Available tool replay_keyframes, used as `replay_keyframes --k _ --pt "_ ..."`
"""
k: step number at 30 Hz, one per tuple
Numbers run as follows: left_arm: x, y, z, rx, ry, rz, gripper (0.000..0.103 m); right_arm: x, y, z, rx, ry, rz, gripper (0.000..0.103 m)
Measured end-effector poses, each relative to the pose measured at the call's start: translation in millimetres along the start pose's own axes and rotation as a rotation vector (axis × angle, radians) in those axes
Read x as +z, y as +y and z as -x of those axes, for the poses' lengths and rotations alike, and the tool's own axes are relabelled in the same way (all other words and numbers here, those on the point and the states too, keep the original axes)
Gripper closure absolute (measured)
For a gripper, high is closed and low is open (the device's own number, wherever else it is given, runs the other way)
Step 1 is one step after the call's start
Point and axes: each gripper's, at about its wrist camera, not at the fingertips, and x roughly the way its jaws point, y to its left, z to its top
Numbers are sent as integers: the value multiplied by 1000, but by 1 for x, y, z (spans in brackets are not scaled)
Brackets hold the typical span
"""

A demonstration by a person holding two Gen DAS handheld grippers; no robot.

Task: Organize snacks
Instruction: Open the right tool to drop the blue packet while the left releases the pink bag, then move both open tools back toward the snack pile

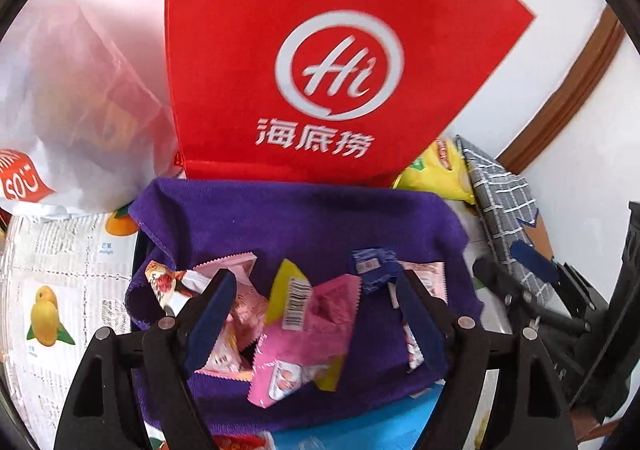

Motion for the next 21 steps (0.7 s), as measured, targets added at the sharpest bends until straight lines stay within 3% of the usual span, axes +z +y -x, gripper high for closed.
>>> replay_keyframes --k 8,14,18,21 --pt "-9 -12 53 -18 -77 -4 22 -25 18 66 -27 -43 57 30" --pt "-41 -16 97 15 -121 -51 22 -51 20 102 -24 -78 23 30" --pt "-66 -5 123 42 -132 -37 22 -69 17 122 0 -83 -20 30" --pt "-85 7 137 70 -131 -15 22 -81 19 136 -31 -92 -13 30"
